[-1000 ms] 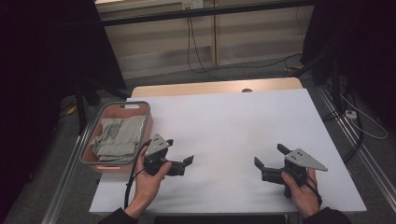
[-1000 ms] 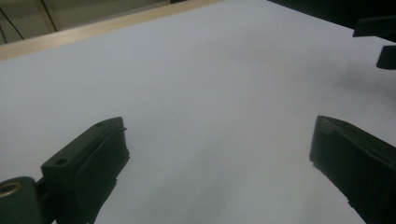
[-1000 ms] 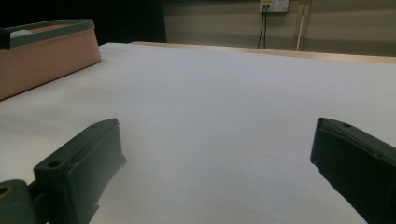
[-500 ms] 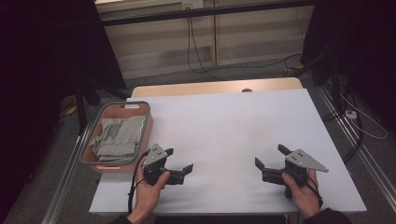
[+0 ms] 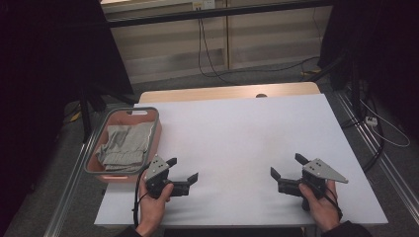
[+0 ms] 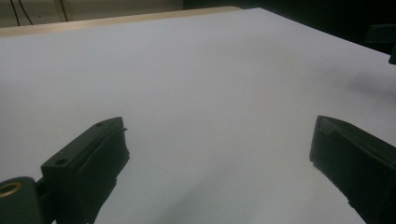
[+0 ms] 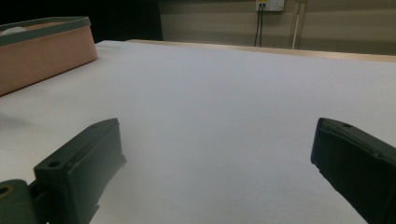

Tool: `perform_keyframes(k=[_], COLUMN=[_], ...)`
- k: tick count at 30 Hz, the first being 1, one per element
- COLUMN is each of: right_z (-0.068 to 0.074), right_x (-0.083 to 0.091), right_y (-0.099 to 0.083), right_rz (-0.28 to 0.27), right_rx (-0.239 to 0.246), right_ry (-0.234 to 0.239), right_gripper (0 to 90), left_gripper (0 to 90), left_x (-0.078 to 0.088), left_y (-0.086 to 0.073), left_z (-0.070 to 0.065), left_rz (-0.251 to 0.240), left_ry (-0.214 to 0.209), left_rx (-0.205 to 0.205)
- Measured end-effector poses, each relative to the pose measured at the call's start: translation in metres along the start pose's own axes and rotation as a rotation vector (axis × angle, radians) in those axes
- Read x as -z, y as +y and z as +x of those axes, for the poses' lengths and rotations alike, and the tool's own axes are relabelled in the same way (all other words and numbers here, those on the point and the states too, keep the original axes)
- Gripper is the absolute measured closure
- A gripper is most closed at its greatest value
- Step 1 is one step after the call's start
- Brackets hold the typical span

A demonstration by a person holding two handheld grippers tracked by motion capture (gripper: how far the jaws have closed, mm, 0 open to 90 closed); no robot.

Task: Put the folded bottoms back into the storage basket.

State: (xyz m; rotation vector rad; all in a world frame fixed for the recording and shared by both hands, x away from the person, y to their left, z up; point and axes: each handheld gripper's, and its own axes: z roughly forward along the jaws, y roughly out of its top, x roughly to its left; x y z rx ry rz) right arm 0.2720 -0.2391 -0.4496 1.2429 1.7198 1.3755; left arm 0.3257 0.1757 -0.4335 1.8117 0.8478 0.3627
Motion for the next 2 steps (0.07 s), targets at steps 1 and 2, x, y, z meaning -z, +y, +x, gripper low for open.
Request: perform_keyframes(k=[1,2], right_z=[0.0000,-0.0001], right_x=[0.0001,-0.0001], right_y=[0.0001,0.0001], right_rz=[0.000,0.001], right_rx=[-0.001,-0.002], right_ry=[0.000,-0.001], right_gripper=[2.0,2.0], left_gripper=[4.0,4.0], left_x=[-0.0001,-0.0002], left_y=[0.0001,0.0004], left_z=[0.0002,0.0004], left_rz=[0.001,0.002], left_ry=[-0.001,-0.003], left_rx=[-0.001,-0.003])
